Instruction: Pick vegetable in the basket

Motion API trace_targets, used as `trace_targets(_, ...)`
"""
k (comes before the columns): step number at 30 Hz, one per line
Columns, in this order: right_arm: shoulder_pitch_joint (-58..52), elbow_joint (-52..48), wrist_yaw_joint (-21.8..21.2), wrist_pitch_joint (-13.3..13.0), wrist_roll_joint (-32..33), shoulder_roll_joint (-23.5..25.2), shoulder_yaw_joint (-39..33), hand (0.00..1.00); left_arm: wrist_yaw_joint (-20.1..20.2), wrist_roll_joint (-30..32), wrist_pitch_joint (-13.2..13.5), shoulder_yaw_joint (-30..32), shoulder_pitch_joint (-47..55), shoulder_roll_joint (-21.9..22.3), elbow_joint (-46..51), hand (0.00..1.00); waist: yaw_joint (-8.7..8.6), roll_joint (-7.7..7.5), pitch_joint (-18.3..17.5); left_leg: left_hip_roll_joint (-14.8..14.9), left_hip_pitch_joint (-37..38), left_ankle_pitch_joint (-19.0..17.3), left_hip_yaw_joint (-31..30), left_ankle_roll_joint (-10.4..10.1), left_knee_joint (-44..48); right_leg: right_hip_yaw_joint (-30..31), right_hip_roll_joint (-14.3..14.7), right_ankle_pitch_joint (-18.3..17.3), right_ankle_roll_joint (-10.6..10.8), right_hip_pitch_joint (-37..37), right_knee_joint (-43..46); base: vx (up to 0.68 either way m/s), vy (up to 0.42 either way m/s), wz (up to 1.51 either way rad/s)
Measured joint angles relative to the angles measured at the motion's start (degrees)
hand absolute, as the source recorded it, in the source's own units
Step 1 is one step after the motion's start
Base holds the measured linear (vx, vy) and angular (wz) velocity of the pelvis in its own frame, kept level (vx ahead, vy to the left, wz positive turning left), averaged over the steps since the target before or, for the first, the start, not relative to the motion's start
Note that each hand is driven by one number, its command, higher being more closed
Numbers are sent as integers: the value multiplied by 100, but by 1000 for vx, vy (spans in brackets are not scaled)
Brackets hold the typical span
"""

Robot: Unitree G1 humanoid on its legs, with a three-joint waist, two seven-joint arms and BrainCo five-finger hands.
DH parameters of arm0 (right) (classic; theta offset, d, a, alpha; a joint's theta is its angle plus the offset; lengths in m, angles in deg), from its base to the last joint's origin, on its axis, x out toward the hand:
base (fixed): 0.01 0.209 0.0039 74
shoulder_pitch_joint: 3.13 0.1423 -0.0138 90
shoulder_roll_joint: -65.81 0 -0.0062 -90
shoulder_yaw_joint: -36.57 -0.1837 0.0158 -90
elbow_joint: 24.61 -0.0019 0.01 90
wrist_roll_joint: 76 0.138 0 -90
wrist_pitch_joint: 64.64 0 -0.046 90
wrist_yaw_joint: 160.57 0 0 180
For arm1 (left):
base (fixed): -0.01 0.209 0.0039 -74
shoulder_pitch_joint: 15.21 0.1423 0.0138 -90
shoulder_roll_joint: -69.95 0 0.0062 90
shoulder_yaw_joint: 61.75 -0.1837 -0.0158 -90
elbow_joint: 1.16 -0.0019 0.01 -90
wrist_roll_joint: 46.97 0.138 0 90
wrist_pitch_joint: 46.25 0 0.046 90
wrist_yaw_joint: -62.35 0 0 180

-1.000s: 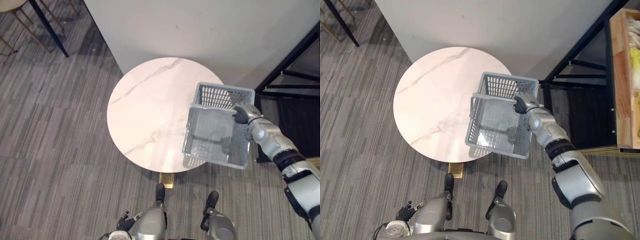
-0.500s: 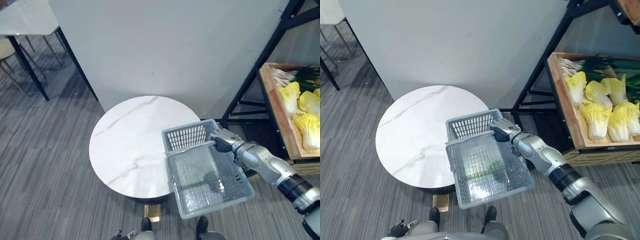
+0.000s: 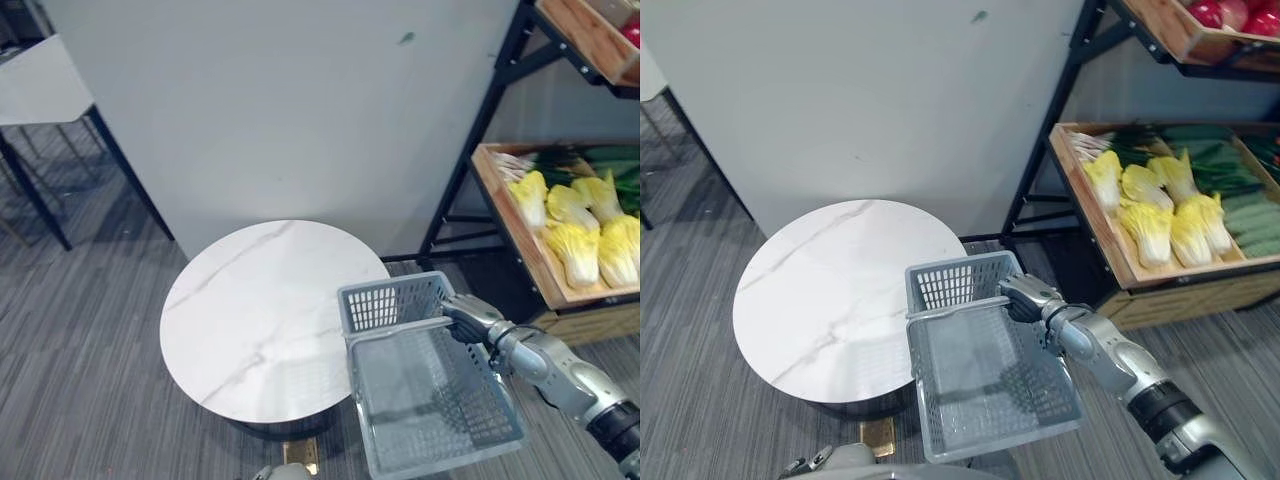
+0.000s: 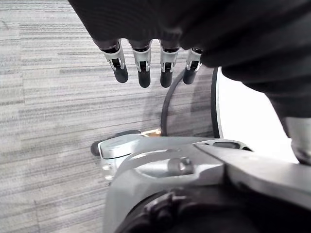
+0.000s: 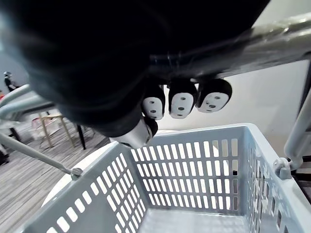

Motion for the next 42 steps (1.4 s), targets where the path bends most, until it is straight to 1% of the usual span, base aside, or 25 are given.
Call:
trace_targets(2,-1,-130,109,75,-70,-31,-35,100,-8,6,3,-126,-109,-87,5,0,-25,-42,21,67,-385,-282,311,138,536,369,34,58,97,-423,-23,-291,222,-90)
trace_targets(3,-39,-206,110,135,-117,-14,-31,100,-3,39,-11,-197,-199,-172,-6,0,-51,-99,59,41,-471,-329,543,318,668,476,-20,0,27,-523,-236,-238,192,-107)
trace_targets(4,-99,-231,105,176,-200,12,-12,100,-6,200,-32,-354,-290,-178,-44,0,-47,59,103,141,-351,-261,868,538,387,216,-58,-187,-316,-434,-411,-236,193,-111)
trace_targets(5,-87,-259,106,171,-245,13,2,100,-9,240,-43,-389,-360,-158,-67,0,1,132,212,215,-256,-199,1046,639,271,-88,-70,-185,-572,-518,44,-205,212,-126)
trace_targets(6,-54,-262,106,147,-283,15,61,100,-11,293,-46,-420,-370,-145,-59,0,-17,155,251,222,-101,-104,1399,726,52,-772,-199,-368,-888,-711,1205,-185,243,-114)
trace_targets(8,-7,-257,106,98,-284,32,66,100,-10,302,-61,-601,-370,-192,-62,0,4,151,255,135,194,15,1885,837,-308,-1609,-504,-751,-1216,-452,2385,-134,263,-134)
trace_targets(9,142,-238,106,62,-284,49,82,100,-10,301,-57,-754,-355,-204,-57,0,44,120,231,73,360,106,2278,893,-574,-1949,-603,-1038,-1154,-178,2647,-88,199,-137)
trace_targets(12,541,-226,118,-12,-284,124,83,100,34,300,-54,-840,-442,-204,-165,0,52,153,216,64,417,327,3209,914,-976,-2094,-691,-1083,-990,275,2749,-134,141,-175)
trace_targets(15,680,-187,124,-4,-337,160,199,100,77,303,-56,-826,-509,-223,-275,0,83,88,167,100,415,474,3982,840,-1044,-2242,-798,-1140,-453,696,1891,-89,-18,-149)
trace_targets(16,752,-163,129,-1,-365,172,374,100,77,348,-57,-818,-508,-235,-293,0,84,76,110,186,418,513,4443,848,-972,-2318,-701,-1259,-283,749,1185,-90,-97,-139)
trace_targets(17,752,-151,129,-1,-383,177,397,100,78,348,-58,-818,-508,-232,-296,0,83,89,102,222,419,517,4516,850,-944,-2342,-667,-1261,-281,763,1057,-88,-229,-147)
trace_targets(19,697,-5,150,-8,-480,209,552,100,92,401,-58,-840,-507,-221,-381,0,1,184,31,479,414,538,4844,857,-684,-2275,-348,-1240,-256,948,263,-45,-266,-86)
trace_targets(20,505,20,150,2,-500,198,542,100,111,416,-56,-855,-523,-203,-415,0,-55,323,0,728,411,553,4863,851,-476,-2240,-121,-1099,-202,1074,-37,-58,-251,-42)
trace_targets(22,83,20,150,19,-514,199,510,100,118,440,-52,-856,-498,-175,-420,0,-86,449,-82,1134,427,627,4652,780,-116,-2175,171,-1049,-267,1229,-257,-79,-208,-29)
trace_targets(24,-154,19,150,13,-514,200,476,100,119,440,-48,-850,-495,-185,-407,0,-142,463,-87,1387,419,878,4419,702,233,-2099,278,-1031,-298,1341,-329,-90,-207,-28)
trace_targets(26,-287,20,150,-3,-510,202,455,100,110,438,-32,-819,-460,-176,-390,0,-137,459,-80,1452,342,1256,3591,686,553,-1823,295,-974,-392,1383,-412,-114,-176,-64)
trace_targets(27,-310,31,150,-1,-508,202,434,100,103,437,20,-782,-445,-152,-378,0,-84,415,-52,1337,165,1518,2549,668,724,-1534,268,-938,-451,1365,-411,-79,-96,-117)
trace_targets(28,-310,38,151,-1,-507,178,385,100,91,424,71,-776,-435,-97,-388,0,-34,444,-53,1010,-1,1387,1465,441,764,-1183,212,-895,-533,1299,-399,-50,-47,-129)
trace_targets(29,-310,40,151,-1,-507,179,336,100,89,423,73,-763,-435,-64,-392,0,-4,465,-43,791,0,1239,994,331,715,-1018,188,-864,-577,1255,-389,-16,35,-149)
trace_targets(30,-307,40,151,-5,-501,188,288,100,86,424,81,-704,-397,-8,-388,0,17,490,-43,382,27,986,214,261,512,-677,176,-825,-611,1124,-340,-10,55,-122)
trace_targets(33,-304,44,155,-6,-445,203,270,100,78,395,147,-575,-195,75,-253,0,12,549,-62,-184,120,910,-861,109,-497,10,361,-799,-585,722,-90,-14,139,-125)
trace_targets(35,-300,53,156,-4,-447,221,249,100,80,399,151,-574,-210,76,-228,0,8,614,-113,-226,228,874,-1084,-38,-900,320,497,-745,-492,471,-28,-21,158,-84)
trace_targets(37,-293,61,158,-5,-447,194,193,100,78,402,158,-581,-222,56,-226,0,3,513,-70,-298,207,846,-1111,-49,-1103,503,476,-635,-359,305,-145,-57,146,-48)
trace_targets(40,-327,163,159,-8,-446,215,-66,100,54,402,153,-585,-264,41,-178,0,4,505,-34,-526,266,819,-842,146,-1534,732,298,-286,-188,196,-518,-76,153,-28)
trace_targets(42,-502,159,170,-37,-441,267,-355,100,55,430,157,-644,-263,55,-170,0,-10,557,-29,-664,336,850,-806,202,-1634,808,175,-231,-103,200,-559,-56,116,-17)
